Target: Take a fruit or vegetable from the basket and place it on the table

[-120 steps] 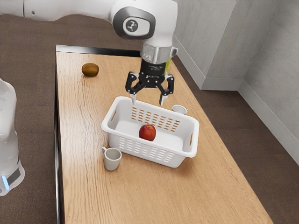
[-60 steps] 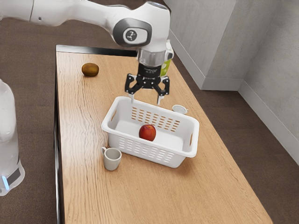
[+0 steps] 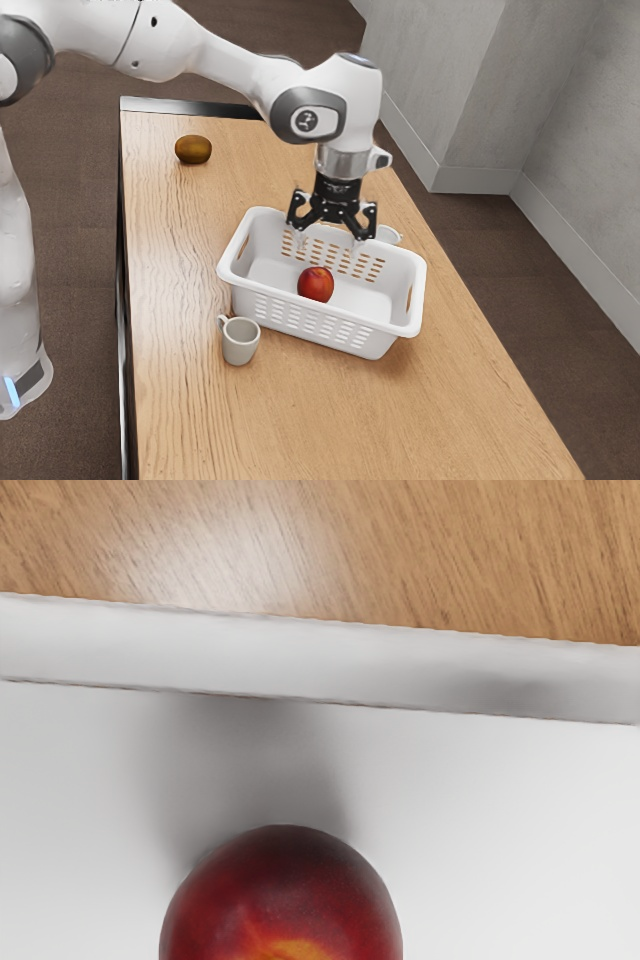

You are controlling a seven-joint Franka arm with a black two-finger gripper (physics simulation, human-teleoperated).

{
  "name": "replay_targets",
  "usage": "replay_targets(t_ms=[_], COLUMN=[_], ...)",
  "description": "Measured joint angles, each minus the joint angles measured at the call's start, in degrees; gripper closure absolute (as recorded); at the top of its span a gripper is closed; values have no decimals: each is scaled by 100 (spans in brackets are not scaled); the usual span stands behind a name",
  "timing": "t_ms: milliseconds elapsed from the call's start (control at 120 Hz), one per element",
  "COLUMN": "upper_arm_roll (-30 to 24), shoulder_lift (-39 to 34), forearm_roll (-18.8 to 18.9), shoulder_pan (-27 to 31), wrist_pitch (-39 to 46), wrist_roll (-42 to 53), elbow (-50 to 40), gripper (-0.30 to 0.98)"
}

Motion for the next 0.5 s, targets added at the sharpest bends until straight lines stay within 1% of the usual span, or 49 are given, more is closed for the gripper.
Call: replay_targets(t_ms=[133, 350, 500], upper_arm_roll=[-5, 0, 0], shoulder_lift=[68, 425, 545], forearm_roll=[-47, -209, -285], shoulder_pan=[-12, 38, 56], wrist_pitch=[195, 400, 521], wrist_roll=[236, 531, 682], elbow=[-101, -172, -163], gripper=[0, 0, 0])
